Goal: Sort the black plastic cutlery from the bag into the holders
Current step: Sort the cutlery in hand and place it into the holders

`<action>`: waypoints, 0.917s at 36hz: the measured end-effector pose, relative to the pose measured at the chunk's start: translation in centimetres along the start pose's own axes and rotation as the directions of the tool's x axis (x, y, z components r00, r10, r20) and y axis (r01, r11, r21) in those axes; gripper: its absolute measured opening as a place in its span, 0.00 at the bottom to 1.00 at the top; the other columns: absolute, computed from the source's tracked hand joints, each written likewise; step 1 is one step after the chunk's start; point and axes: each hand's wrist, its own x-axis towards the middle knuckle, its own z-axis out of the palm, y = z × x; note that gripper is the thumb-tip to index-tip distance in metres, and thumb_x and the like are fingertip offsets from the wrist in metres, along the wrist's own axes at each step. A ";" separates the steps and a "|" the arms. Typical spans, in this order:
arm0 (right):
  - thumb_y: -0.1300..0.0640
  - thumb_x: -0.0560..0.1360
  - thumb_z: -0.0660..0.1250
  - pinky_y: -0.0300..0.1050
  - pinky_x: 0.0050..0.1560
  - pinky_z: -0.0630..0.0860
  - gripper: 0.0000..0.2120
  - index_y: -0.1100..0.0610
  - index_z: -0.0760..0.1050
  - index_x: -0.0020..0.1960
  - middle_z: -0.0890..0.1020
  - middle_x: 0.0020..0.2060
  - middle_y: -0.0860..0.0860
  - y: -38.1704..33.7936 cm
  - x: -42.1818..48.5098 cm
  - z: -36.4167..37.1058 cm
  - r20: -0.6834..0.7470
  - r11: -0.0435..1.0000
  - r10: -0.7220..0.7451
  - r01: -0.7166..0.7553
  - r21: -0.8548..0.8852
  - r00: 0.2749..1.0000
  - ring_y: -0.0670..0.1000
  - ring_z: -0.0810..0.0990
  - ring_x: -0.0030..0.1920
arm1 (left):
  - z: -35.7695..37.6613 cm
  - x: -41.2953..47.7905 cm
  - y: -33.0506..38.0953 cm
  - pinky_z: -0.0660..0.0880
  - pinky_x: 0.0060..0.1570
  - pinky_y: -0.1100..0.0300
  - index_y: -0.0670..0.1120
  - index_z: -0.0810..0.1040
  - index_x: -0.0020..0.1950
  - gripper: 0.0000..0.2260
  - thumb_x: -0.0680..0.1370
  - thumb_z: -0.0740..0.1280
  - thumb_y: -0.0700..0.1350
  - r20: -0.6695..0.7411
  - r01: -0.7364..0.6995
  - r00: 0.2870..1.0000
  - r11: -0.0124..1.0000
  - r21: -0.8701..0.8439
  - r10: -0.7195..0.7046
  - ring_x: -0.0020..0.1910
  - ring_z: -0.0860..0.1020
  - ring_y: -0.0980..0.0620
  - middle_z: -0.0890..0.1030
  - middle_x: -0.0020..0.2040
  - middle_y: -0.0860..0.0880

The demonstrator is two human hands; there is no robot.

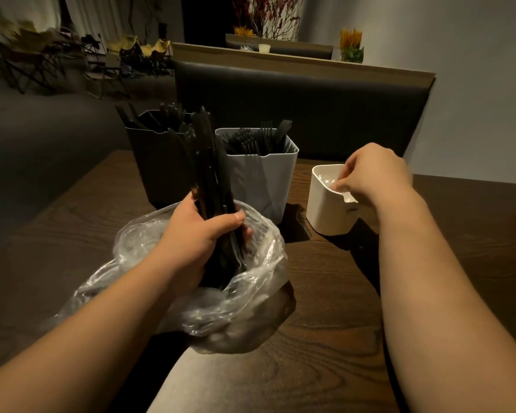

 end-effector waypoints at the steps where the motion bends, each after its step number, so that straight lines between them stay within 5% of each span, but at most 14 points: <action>1: 0.46 0.73 0.75 0.55 0.48 0.81 0.13 0.54 0.81 0.51 0.82 0.45 0.53 0.1 0.2 0.2 0.030 1.000 0.021 -0.021 -0.021 0.999 0.55 0.80 0.48 | 0.0 0.1 0.3 0.81 0.40 0.50 0.39 0.74 0.55 0.10 0.76 0.69 0.30 0.003 -0.010 1.000 1.000 -0.014 0.010 0.39 0.83 0.43 0.80 0.40 0.43; 5: 0.44 0.78 0.68 0.54 0.51 0.78 0.15 0.51 0.81 0.60 0.81 0.49 0.52 0.1 0.6 0.1 -0.008 0.999 -0.014 0.014 -0.047 1.000 0.55 0.78 0.52 | -0.1 0.0 0.5 0.81 0.41 0.51 0.41 0.76 0.50 0.07 0.77 0.68 0.31 -0.051 -0.048 0.998 0.993 -0.108 0.043 0.40 0.84 0.46 0.81 0.38 0.47; 9: 0.49 0.79 0.68 0.48 0.52 0.76 0.08 0.49 0.80 0.55 0.80 0.48 0.47 -3.5 -1.7 -1.5 -0.142 0.933 -0.290 0.313 0.178 0.946 0.49 0.78 0.53 | -0.4 0.2 0.6 0.81 0.42 0.52 0.41 0.76 0.52 0.06 0.78 0.69 0.33 -0.152 -0.097 0.986 0.980 -0.173 0.071 0.42 0.85 0.45 0.82 0.37 0.47; 13: 0.47 0.71 0.72 0.43 0.42 0.82 0.10 0.54 0.79 0.46 0.83 0.39 0.50 -8.6 -6.2 -3.1 0.098 0.654 -0.655 0.497 0.571 0.750 0.47 0.83 0.40 | -0.7 0.2 1.0 0.81 0.43 0.52 0.38 0.75 0.54 0.07 0.78 0.69 0.34 -0.258 -0.176 0.960 0.956 -0.233 0.113 0.40 0.85 0.45 0.84 0.38 0.43; 17: 0.39 0.63 0.76 0.44 0.43 0.80 0.17 0.48 0.78 0.45 0.82 0.39 0.46 -11.0 -7.5 -0.6 0.340 0.696 -0.712 0.554 0.457 0.614 0.43 0.81 0.40 | -1.3 0.0 1.3 0.82 0.41 0.49 0.39 0.76 0.49 0.03 0.79 0.69 0.35 -0.338 -0.215 0.933 0.946 -0.243 0.125 0.40 0.85 0.42 0.84 0.37 0.41; 20: 0.44 0.67 0.78 0.44 0.41 0.78 0.14 0.49 0.77 0.45 0.81 0.39 0.46 -11.1 -7.2 0.9 0.403 0.748 -0.663 0.561 0.354 0.630 0.44 0.80 0.39 | -1.6 0.0 1.5 0.81 0.39 0.52 0.39 0.75 0.50 0.03 0.79 0.69 0.37 -0.378 -0.199 0.922 0.943 -0.266 0.088 0.39 0.85 0.44 0.84 0.38 0.41; 24: 0.58 0.72 0.77 0.43 0.35 0.81 0.07 0.56 0.79 0.43 0.85 0.34 0.49 -10.7 -6.8 1.2 0.370 0.757 -0.617 0.394 0.522 0.694 0.49 0.85 0.35 | -2.0 0.0 1.4 0.82 0.41 0.49 0.40 0.74 0.54 0.08 0.79 0.70 0.37 -0.414 -0.194 0.908 0.943 -0.272 0.068 0.41 0.85 0.43 0.83 0.41 0.41; 33: 0.61 0.78 0.70 0.46 0.32 0.81 0.04 0.57 0.84 0.48 0.85 0.37 0.54 -8.6 -4.8 0.0 -0.192 0.537 -0.328 0.350 0.768 0.925 0.55 0.84 0.34 | -1.1 -0.4 0.2 0.80 0.41 0.52 0.44 0.75 0.53 0.06 0.80 0.68 0.36 -0.276 -0.138 0.959 0.963 -0.231 0.071 0.37 0.81 0.49 0.80 0.37 0.48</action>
